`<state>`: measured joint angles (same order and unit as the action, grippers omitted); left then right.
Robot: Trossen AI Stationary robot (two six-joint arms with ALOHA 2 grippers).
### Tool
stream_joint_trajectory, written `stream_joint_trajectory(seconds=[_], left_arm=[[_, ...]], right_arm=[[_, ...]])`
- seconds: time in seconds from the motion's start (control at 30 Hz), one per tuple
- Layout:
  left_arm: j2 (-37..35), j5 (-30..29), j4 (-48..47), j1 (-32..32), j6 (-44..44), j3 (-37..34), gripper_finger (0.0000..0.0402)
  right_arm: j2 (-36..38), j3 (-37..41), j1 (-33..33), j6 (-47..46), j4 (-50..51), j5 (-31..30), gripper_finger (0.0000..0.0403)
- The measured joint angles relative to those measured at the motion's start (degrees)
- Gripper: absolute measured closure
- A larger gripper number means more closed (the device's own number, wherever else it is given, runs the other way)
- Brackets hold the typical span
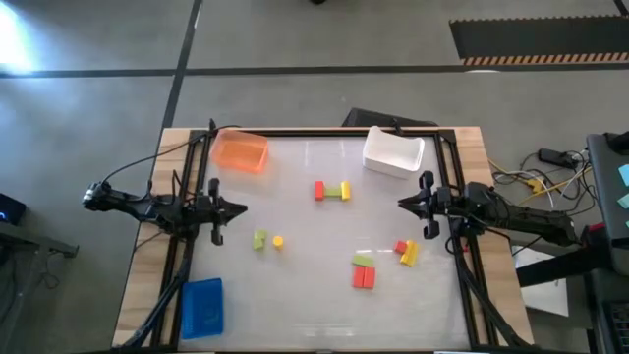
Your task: Sort & place blocks by color
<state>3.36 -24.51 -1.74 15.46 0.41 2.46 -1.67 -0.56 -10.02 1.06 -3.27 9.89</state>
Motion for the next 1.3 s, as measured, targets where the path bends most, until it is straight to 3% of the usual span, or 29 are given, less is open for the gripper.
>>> stream_joint_trajectory(seconds=[0.97,1.07,1.2,1.3], left_arm=[[-0.02,0.02,0.08,-0.02,0.04,-0.02,0.0395],[0.18,0.0,3.22,-0.02,-0.1,-0.37,0.0395],[0.22,0.01,15.01,-0.02,-1.43,-0.33,0.0395],[0.17,0.03,22.34,-0.01,-3.41,-0.24,0.0395]], right_arm=[[0.0,-0.02,0.0,-0.43,-0.02,0.0,0.0374],[-0.01,0.0,0.0,-7.97,-0.59,0.17,0.0374],[-0.01,0.0,0.0,-20.78,-0.63,0.15,0.0374],[-0.01,0.0,0.0,-25.26,-0.63,0.14,0.0374]])
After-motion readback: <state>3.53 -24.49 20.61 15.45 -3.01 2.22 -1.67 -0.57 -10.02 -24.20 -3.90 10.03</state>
